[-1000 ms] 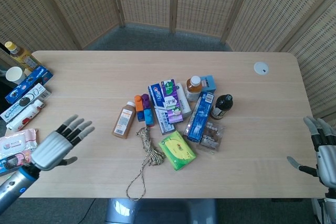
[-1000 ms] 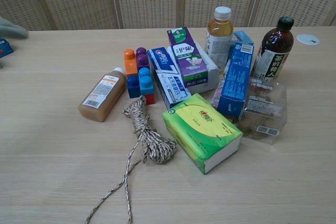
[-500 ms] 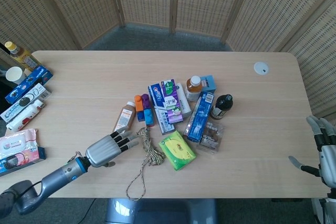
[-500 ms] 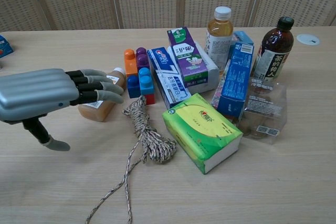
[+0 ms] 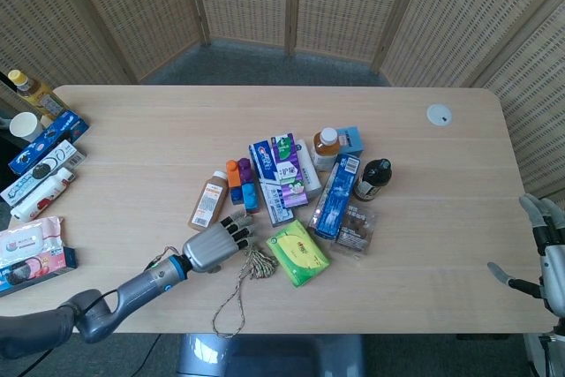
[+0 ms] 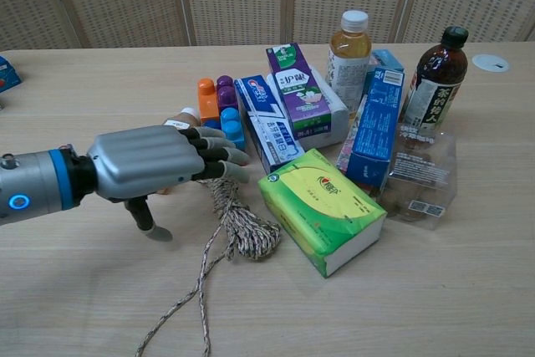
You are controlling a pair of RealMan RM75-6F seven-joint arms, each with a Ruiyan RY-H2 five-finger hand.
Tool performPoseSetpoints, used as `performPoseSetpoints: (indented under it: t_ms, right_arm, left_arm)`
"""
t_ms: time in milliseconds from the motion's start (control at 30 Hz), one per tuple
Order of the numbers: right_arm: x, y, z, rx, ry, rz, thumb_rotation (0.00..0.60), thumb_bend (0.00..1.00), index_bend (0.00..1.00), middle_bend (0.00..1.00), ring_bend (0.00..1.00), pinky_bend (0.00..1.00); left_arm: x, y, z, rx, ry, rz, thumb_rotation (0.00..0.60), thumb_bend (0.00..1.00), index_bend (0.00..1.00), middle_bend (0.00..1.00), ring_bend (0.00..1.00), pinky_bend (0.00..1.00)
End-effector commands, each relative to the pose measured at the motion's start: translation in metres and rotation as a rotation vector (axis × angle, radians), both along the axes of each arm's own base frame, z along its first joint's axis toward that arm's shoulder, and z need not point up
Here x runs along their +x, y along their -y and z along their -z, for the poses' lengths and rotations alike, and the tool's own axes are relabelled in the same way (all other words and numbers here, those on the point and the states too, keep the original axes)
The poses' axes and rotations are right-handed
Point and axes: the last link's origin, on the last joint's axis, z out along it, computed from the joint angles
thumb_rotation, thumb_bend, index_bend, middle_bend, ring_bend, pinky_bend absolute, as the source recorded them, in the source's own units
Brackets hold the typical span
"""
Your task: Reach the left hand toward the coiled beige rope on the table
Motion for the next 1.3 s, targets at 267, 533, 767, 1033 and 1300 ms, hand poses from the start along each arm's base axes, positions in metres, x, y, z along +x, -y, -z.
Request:
performPoseSetpoints:
  t_ms: [267,533,767,1033,1300]
  right_arm:
    - [-0.001,-0.001,-0.005,-0.013,0.016,-0.006,0.600,0.00,0.00,0.00,0.00,0.00]
    - [0.000,-0.003,-0.008,-0.021,0.021,-0.017,0.600,0.00,0.00,0.00,0.00,0.00]
    - [0.001,-0.005,-0.008,-0.021,0.022,-0.024,0.600,0.00,0.00,0.00,0.00,0.00]
    - [0.000,-0.005,-0.009,-0.025,0.025,-0.021,0.600,0.00,0.00,0.00,0.00,0.00]
    - [0.002,-0.007,-0.007,-0.019,0.017,-0.026,0.600,0.00,0.00,0.00,0.00,0.00]
  left_arm:
    - [0.019,-0.008,0.033,-0.014,-0.014,-0.019,0.600,0.04,0.17,0.00,0.00,0.01]
    - [0.028,-0.008,0.047,0.010,0.021,-0.041,0.600,0.15,0.54,0.44,0.43,0.55]
    - [0.027,-0.004,0.053,0.037,0.012,-0.037,0.600,0.22,0.72,0.68,0.76,0.80]
    - [0.041,-0.004,0.015,0.069,0.104,-0.024,0.600,0.24,0.74,0.74,0.81,0.83]
    - [0.066,-0.009,-0.048,0.145,0.192,0.013,0.600,0.25,0.74,0.74,0.81,0.83]
